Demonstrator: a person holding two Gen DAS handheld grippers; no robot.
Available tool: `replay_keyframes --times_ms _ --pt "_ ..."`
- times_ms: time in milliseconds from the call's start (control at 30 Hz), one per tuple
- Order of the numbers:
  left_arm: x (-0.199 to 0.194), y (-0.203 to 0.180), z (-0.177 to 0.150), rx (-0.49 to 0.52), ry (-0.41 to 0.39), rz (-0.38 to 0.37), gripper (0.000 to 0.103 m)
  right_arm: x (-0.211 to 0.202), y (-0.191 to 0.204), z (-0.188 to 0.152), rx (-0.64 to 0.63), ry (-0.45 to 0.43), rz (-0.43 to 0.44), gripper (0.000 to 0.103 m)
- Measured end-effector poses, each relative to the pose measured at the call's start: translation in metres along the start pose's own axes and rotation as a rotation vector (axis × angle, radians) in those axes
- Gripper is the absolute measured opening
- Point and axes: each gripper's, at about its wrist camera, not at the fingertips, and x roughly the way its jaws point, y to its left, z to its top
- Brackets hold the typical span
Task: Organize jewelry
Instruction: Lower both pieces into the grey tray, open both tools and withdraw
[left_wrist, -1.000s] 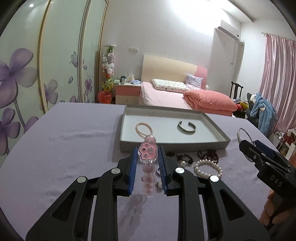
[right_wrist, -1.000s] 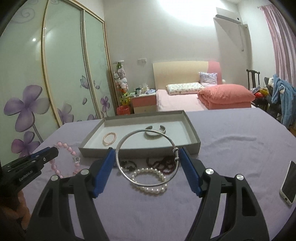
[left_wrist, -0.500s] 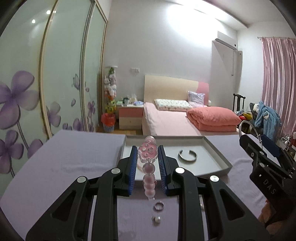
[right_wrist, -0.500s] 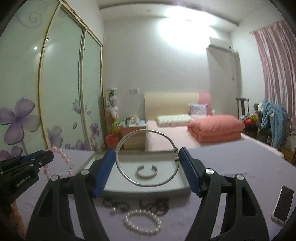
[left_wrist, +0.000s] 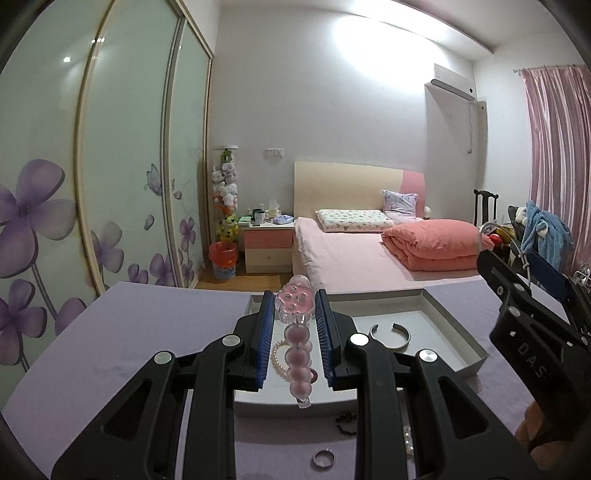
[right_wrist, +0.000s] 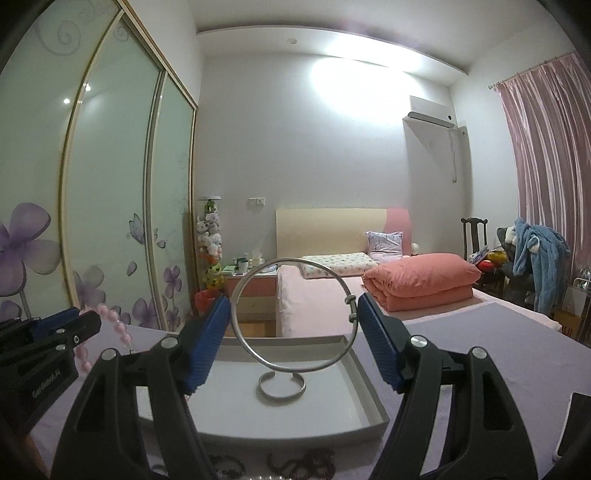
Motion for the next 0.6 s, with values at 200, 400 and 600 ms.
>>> replay_keyframes --times_ms 200,400,600 --pt "0.019 -0.002 0.000 0.003 0.021 -0.009 0.023 0.030 -0.003 -0.003 0.013 0.044 -0.001 0.069" --pt "0.042 -0.003 -0.004 0.000 0.061 -0.024 0.023 0.063 -0.004 -0.012 0.017 0.120 0.005 0.069" --pt "0.061 -0.002 -0.005 -0.006 0.099 -0.041 0.023 0.095 0.001 -0.027 0.021 0.228 0.025 0.069"
